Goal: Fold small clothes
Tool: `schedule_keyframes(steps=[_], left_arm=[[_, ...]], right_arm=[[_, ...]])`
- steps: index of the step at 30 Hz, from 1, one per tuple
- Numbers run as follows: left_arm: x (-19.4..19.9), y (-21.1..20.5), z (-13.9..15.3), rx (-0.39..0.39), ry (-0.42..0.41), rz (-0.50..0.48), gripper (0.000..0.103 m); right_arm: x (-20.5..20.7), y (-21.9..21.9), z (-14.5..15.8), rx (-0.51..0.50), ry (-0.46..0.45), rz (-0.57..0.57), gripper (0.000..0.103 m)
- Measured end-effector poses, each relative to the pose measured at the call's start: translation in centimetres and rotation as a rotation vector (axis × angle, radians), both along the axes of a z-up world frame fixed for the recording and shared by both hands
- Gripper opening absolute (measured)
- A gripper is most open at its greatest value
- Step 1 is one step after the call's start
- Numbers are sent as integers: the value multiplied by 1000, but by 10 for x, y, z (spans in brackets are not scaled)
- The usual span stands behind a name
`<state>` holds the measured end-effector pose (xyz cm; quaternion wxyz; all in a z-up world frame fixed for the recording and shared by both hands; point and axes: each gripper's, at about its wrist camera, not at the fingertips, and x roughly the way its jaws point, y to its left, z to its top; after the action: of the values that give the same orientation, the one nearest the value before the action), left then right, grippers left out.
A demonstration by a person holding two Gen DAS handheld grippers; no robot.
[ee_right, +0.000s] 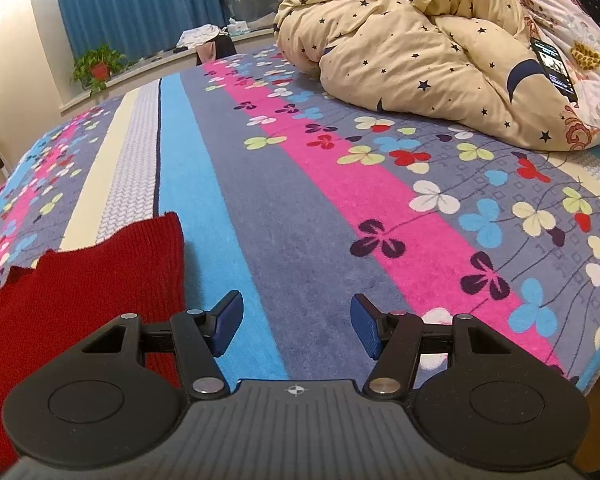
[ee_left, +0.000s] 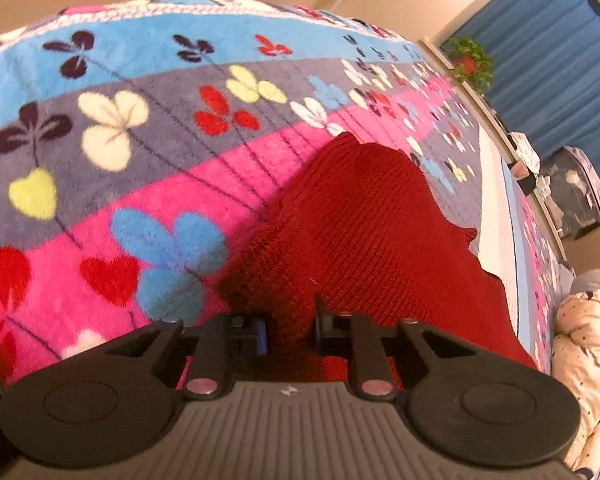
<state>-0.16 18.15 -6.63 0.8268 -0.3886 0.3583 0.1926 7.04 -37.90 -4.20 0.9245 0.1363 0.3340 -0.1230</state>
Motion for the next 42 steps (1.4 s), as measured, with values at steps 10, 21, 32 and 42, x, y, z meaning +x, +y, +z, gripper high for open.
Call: schedule_keyframes(steps=[10,21,32,42], left_arm=[[31,-44,60,220,2,-139,17],[33,-325,103,662,-357,-913,17],[31,-336,64,437,-256,-1214,61],[27,-211,60,495,-263,-1030,40]], right_arm=[[-9,-26,13,65,-58,-74,62],[-23,-52,19,39,-127,-202,61],[-15,-49,9,147,-129,-89,62],[21,56,-18,115,66,387,69]])
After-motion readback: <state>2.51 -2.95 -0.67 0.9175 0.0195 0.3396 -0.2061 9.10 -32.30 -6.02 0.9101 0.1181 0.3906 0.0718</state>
